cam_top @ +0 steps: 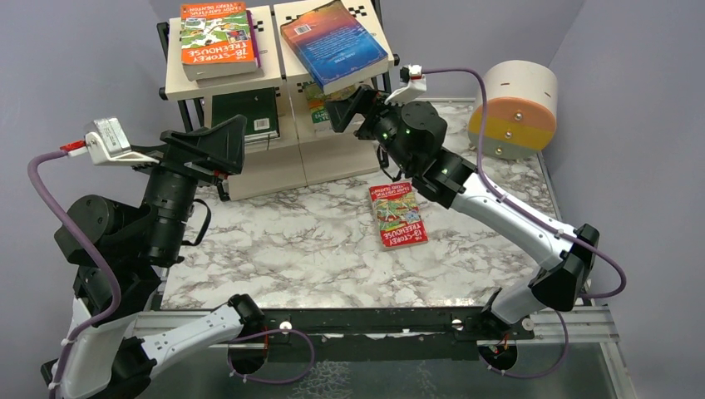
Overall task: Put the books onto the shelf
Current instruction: Place the book on the shelf.
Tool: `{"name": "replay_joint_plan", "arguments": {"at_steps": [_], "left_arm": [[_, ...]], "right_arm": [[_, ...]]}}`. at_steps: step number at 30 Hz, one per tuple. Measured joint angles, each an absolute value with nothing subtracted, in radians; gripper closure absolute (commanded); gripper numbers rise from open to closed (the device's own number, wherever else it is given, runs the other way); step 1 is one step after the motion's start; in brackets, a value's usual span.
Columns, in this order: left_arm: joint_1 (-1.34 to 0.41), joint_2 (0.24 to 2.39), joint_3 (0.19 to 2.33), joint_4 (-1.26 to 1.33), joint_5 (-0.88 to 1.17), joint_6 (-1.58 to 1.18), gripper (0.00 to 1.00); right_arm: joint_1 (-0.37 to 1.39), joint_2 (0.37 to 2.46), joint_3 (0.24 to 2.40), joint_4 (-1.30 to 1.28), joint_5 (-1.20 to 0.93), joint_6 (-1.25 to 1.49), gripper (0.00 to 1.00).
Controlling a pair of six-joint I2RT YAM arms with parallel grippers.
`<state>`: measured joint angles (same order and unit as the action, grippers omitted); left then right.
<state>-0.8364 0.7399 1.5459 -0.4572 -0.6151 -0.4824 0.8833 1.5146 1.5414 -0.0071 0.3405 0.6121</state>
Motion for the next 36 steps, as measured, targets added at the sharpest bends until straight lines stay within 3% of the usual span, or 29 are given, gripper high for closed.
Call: {"name": "replay_joint_plan", "arguments": {"at_steps": [36], "left_arm": [[-0.972, 0.672, 1.544, -0.427, -0.77, -0.43, 0.01]], "right_arm": [[0.837, 1.583, 1.598, 0.001, 0.357, 0.631, 0.0]]}}
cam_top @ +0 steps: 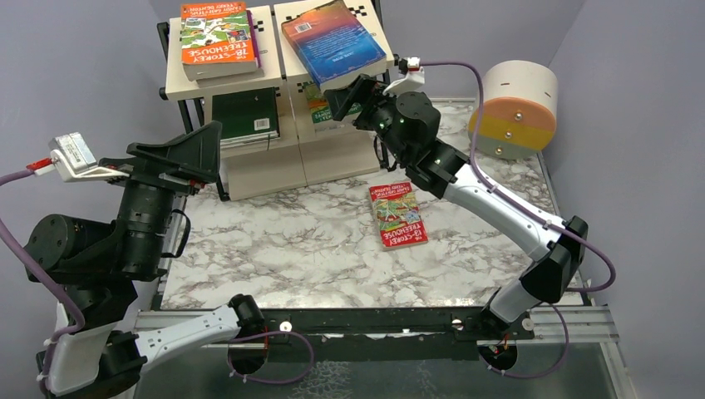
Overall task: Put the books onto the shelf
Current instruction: Place the book on the shelf.
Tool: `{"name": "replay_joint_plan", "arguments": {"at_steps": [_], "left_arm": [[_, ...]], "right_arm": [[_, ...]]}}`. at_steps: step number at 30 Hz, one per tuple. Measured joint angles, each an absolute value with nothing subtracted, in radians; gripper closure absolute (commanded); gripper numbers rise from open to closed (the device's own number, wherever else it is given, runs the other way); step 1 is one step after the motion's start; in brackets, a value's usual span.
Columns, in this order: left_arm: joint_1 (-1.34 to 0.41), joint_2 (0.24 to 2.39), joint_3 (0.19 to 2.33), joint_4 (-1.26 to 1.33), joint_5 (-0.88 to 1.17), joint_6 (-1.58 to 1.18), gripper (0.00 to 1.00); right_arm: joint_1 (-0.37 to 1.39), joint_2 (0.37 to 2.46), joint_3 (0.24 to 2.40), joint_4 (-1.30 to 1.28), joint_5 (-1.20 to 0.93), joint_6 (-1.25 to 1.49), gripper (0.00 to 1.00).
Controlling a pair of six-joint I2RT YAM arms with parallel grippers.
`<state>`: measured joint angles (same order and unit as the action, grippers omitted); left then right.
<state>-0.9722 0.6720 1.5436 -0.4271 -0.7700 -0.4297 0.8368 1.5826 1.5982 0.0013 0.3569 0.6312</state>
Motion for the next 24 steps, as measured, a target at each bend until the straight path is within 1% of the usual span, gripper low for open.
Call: {"name": "replay_joint_plan", "arguments": {"at_steps": [24], "left_arm": [[-1.029, 0.631, 1.523, -0.41, -0.838, -0.402, 0.01]], "right_arm": [[0.836, 1.708, 1.746, -0.003, 0.341, 0.643, 0.0]]}}
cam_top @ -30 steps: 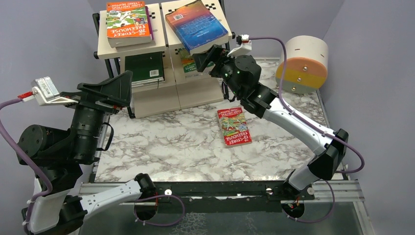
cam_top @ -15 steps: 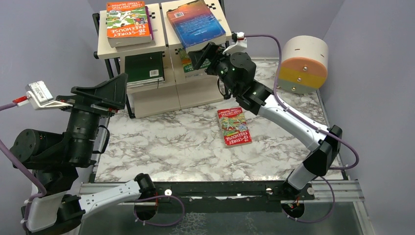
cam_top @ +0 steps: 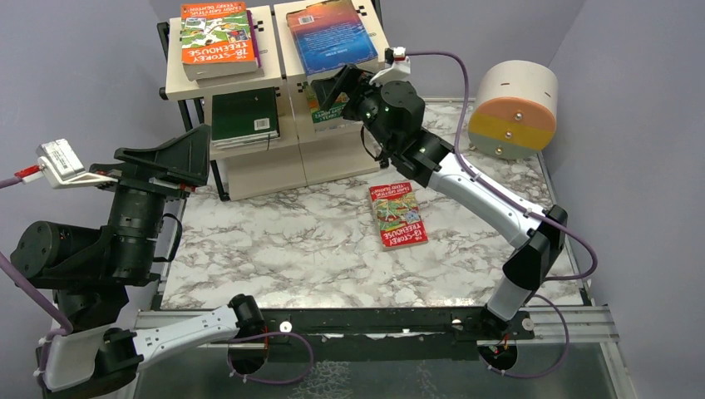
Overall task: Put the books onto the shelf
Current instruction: Place the book on the shelf.
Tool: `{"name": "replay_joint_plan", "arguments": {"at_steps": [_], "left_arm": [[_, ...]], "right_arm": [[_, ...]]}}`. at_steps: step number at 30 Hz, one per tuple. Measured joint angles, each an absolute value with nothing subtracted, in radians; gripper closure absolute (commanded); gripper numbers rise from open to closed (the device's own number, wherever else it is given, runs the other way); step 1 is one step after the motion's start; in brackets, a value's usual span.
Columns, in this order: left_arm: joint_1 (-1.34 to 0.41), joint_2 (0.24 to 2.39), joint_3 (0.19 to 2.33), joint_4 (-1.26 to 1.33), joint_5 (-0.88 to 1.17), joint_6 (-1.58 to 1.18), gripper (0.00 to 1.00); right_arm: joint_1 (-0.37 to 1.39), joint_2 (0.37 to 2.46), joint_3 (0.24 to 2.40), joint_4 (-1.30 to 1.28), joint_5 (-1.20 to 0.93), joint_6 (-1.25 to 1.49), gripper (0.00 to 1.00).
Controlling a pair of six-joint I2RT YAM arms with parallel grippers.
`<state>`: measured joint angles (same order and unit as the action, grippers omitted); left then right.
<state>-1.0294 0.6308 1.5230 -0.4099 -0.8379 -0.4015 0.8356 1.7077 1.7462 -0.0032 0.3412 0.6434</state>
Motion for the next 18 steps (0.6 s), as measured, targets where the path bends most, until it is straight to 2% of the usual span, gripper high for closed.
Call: {"name": "replay_joint_plan", "arguments": {"at_steps": [18], "left_arm": [[-1.101, 0.631, 1.517, -0.345, -0.911, -0.332, 0.01]], "right_arm": [[0.776, 1.771, 1.831, -0.009, 0.289, 0.678, 0.0]]}}
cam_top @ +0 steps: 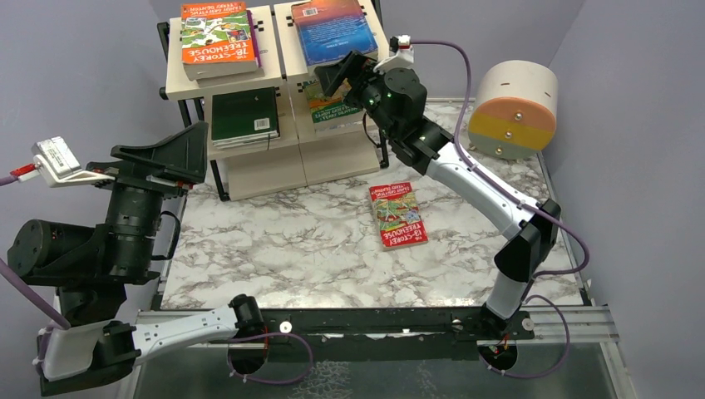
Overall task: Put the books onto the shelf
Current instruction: Place the book on the shelf, then pick up the book from the center of the board.
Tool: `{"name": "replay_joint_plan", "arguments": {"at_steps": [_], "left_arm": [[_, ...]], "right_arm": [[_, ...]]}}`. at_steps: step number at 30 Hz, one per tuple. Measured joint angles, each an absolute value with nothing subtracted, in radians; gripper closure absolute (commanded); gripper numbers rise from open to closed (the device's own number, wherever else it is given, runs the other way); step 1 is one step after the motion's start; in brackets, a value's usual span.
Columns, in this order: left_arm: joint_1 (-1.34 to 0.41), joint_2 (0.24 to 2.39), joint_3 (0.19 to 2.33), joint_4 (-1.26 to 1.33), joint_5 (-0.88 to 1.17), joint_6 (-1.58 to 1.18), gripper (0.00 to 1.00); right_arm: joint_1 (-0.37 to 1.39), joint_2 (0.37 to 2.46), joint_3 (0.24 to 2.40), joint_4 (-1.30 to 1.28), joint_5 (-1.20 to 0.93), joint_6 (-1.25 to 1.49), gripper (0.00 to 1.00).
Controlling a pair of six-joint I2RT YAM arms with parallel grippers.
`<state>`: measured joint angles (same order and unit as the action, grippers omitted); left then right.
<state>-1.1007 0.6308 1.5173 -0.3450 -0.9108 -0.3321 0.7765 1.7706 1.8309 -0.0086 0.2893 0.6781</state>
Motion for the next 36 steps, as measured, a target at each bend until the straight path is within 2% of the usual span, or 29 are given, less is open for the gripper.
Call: {"name": "replay_joint_plan", "arguments": {"at_steps": [8, 21, 30, 36], "left_arm": [[-1.134, 0.623, 1.493, -0.321, -0.946, -0.303, 0.01], [-1.187, 0.599, 1.464, -0.282, -0.997, -0.273, 0.01], [-1.233, 0.731, 1.454, -0.286, -1.01, -0.319, 0.04], [-1.238, 0.774, 1.282, -0.299, -0.971, -0.455, 0.01]], "right_arm": [[0.772, 1.818, 1.882, -0.01, 0.274, 0.684, 0.0], [0.77, 1.803, 1.846, 0.001, 0.268, 0.694, 0.0], [0.764, 1.565, 1.541, -0.01, 0.264, 0.674, 0.0], [0.764, 1.329, 1.397, -0.07, 0.265, 0.611, 0.0]]}}
